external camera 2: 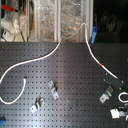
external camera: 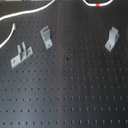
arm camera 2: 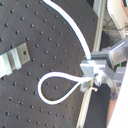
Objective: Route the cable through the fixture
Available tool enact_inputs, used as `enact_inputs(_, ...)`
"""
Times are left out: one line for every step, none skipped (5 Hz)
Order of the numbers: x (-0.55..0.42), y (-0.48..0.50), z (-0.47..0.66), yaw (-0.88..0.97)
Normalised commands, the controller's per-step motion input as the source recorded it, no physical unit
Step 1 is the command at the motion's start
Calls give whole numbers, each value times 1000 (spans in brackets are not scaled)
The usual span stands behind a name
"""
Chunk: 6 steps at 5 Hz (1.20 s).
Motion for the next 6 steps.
enact_inputs(4,9,0,0)
enact_inputs(0,0,11,0)
enact_inputs(-316,362,248,0)
enact_inputs(-309,440,273,0)
enact_inputs(-361,427,330,0)
enact_inputs(-214,378,495,54)
